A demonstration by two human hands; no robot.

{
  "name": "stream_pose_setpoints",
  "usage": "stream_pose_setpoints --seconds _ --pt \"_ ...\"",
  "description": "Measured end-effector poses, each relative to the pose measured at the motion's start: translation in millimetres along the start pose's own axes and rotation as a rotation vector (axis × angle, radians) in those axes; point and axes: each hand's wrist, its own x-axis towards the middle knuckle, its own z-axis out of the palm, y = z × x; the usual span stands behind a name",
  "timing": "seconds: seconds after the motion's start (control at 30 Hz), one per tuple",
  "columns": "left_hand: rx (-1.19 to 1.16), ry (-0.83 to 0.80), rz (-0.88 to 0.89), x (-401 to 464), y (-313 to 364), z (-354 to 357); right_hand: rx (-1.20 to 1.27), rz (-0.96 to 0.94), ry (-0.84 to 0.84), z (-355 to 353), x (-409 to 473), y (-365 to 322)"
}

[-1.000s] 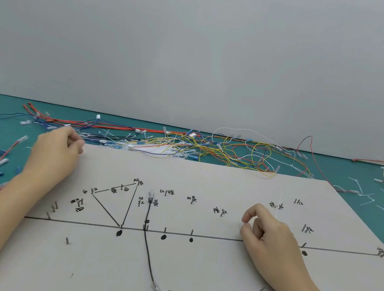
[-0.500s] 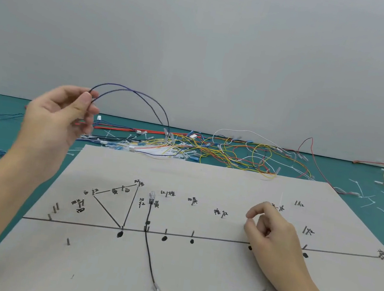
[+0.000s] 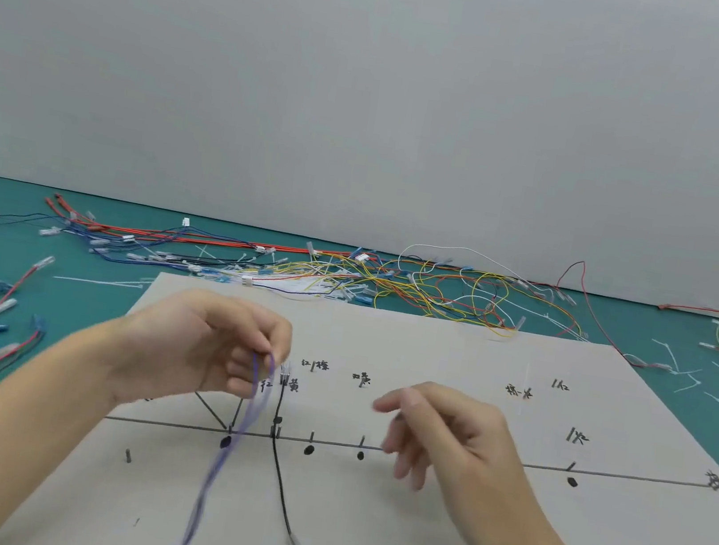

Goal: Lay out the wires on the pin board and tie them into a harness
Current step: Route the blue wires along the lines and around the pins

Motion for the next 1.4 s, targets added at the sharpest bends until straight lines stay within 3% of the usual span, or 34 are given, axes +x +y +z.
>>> stream_pose_setpoints --seconds 0.1,0.23,0.47,0.7,1.07,1.17,1.27,1.4 --pt "0.175 0.142 0.044 8 -6 16 0.098 0.113 -0.212 27 3 -13" --pt "0.378 0.332 0.235 14 -10 18 0.094 0.162 -0.254 49 19 -16" --pt "0.102 0.359 0.239 20 -19 14 0.329 0.257 -0.257 52 33 -12" --pt "-0.076 0.417 0.192 27 -27 20 0.367 0.261 -0.236 49 35 -7" --pt "-0.109 0.312 0.218 32 -37 20 0.318 0.227 -0.233 49 36 -2" --pt "-0.116 0.245 0.182 33 -37 15 0.318 0.205 -0.079 48 39 -3" --pt "-0.275 0.122 0.119 34 -38 13 0.304 0.145 0.085 45 43 -2" --pt "-0.464 0.037 0.060 31 -35 14 0.231 0.082 0.091 44 47 1"
